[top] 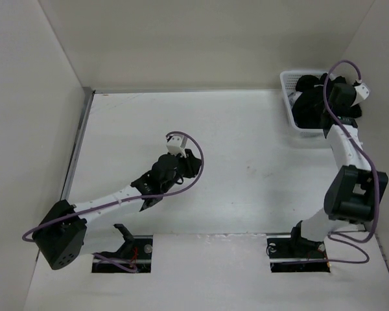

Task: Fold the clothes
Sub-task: Grab the tank top from the pile, then move the tank top to the center of the board

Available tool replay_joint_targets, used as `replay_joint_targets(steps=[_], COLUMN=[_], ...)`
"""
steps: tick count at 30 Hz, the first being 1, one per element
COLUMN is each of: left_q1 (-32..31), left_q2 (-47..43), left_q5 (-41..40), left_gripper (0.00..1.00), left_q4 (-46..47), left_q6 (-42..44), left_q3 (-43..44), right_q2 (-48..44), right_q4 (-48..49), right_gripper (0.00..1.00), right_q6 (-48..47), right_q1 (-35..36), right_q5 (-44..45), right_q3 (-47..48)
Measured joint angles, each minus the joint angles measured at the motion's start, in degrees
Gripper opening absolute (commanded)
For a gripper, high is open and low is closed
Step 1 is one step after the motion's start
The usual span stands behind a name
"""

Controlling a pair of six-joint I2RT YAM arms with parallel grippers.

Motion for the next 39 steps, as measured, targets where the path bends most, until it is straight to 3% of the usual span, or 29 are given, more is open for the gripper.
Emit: replay_joint_targets(steps=[4, 9, 11, 15, 16, 18, 21, 25, 29, 34, 39], left_q1=[1.5, 3.0, 3.5, 3.9, 4.0, 4.0, 4.0, 4.0, 4.0, 4.4, 7.3], left_q2=[-0.3, 0.5, 1.6, 3.8, 4.3, 5.1, 5.7, 6.0, 6.0, 5.2, -1.5], left_q5=[0.0, 0.0, 0.0, 0.1, 0.2, 0.3, 0.7, 1.3, 1.7, 2.0, 2.1], left_gripper=[0.45, 0.48, 0.48, 0.48, 0.48, 0.48, 0.47, 0.47, 0.47, 0.46, 0.46], left_q4=[3.3, 5.8, 6.9, 7.9, 8.0, 8.3, 8.7, 9.2, 9.8, 9.6, 6.4], left_q6=[0.0, 0.0, -0.1, -0.2, -0.2, -0.4, -0.7, -1.2, -1.7, -2.3, -4.1], left_q3=[-0.9, -1.8, -1.8, -1.8, -1.8, -1.8, -1.8, -1.8, -1.8, -1.8, -1.8], right_q2=[9.7, 19.0, 21.4, 24.7, 25.1, 25.4, 24.9, 18.5, 5.3, -11.3, -21.6], right_q4=[1.2, 1.2, 1.2, 1.2, 1.3, 1.3, 2.5, 4.9, 5.8, 8.1, 7.5], right_gripper=[0.56, 0.55, 0.49, 0.11, 0.06, 0.00, 0.00, 0.00, 0.00, 0.01, 0.02], right_q6=[0.3, 0.7, 1.0, 1.7, 2.0, 2.5, 2.6, 2.9, 2.2, -0.7, -3.7], right_q1=[-3.0, -5.3, -5.8, -6.0, -6.0, -6.0, -6.0, -5.3, -1.0, 11.6, 25.9], right_q5=[-1.9, -4.1, -4.7, -6.2, -6.4, -6.7, -6.8, -6.6, -5.7, -5.7, -5.9], right_q3=[6.3, 12.5, 14.2, 17.0, 17.3, 17.4, 17.0, 11.3, 6.7, 7.7, 12.0])
